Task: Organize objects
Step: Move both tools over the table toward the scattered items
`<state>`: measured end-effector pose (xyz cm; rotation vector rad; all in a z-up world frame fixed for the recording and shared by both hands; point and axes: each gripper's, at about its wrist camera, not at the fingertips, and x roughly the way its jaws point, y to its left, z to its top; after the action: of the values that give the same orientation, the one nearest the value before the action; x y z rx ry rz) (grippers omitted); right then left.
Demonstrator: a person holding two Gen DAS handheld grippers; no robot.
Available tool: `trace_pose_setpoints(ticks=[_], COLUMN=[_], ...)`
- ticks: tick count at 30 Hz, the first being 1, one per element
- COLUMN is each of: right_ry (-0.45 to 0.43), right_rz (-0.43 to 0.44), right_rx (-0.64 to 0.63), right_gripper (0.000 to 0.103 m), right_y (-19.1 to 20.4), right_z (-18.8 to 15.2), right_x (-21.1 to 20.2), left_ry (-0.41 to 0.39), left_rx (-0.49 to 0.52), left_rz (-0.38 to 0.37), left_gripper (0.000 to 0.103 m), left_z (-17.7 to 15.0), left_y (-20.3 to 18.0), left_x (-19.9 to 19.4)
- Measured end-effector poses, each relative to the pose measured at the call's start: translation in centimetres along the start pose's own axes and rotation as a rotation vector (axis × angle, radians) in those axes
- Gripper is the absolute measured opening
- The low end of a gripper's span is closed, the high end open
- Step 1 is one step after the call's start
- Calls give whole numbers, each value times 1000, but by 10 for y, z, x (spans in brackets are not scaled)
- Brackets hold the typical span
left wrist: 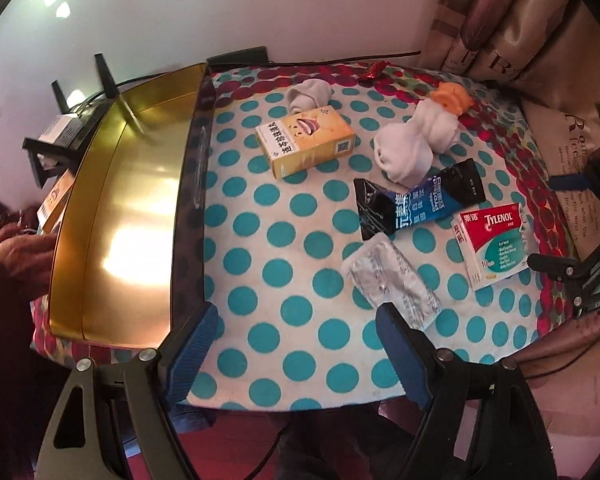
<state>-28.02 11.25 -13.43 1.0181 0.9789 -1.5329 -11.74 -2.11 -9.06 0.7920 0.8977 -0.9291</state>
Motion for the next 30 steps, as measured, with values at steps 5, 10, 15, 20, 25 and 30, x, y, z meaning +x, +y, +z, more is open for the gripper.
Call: trace_pose_setpoints(ticks=[5,10,15,20,25,30], right_ry=[24,39,46,129,211,195], right_rz=[43,-15,14,145,94,110], right_rx=[-219,-389,-456,-457,-555,-589], right_gripper=[103,103,103,103,103,103], right_y=[17,33,40,33,43,51], right_z=[9,15,22,21,12,13], right_x=[4,17,24,25,47,48], left_ry=[-1,15,45,47,60,49], left_rx=[-12,-55,-91,-111,-123,-134], left_rz=[27,46,46,42,33,43], left_gripper=[83,83,83,83,83,83], left_z=[-11,-17,-20,-19,-18,-14], left_y=[-5,-3,-2,-2,-4,-7], left_x=[-5,-1,5,6,11,14])
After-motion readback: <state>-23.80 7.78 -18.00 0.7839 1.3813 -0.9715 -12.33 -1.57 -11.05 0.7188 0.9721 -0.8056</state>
